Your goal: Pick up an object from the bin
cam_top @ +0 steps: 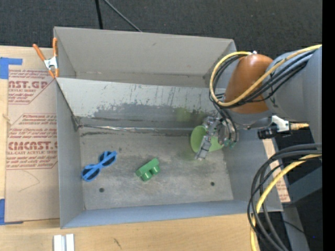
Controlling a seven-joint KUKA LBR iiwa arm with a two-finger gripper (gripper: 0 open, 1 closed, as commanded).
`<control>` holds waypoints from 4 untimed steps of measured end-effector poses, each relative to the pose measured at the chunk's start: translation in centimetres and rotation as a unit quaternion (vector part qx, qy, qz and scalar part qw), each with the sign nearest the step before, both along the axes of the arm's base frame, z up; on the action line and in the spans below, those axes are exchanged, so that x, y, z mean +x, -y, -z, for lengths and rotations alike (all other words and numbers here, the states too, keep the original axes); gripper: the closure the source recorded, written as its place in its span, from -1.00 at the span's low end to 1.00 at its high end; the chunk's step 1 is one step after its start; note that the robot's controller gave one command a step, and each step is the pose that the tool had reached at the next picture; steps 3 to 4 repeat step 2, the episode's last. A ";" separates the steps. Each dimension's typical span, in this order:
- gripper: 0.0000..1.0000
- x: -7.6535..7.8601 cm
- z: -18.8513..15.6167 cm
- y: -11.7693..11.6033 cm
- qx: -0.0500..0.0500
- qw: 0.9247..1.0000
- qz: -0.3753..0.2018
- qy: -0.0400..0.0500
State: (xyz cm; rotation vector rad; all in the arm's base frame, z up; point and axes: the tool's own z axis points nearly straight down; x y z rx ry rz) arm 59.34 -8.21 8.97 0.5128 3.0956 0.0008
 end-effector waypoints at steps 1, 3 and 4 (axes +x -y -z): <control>1.00 0.1 -5.3 -0.1 0.000 1.000 0.000 0.001; 1.00 0.2 -7.8 -0.1 0.000 1.000 -0.001 0.001; 1.00 0.2 -7.8 -0.1 0.000 1.000 -0.001 0.001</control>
Offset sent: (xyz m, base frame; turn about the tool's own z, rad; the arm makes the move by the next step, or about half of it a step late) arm -0.0002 0.0000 0.0497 0.0000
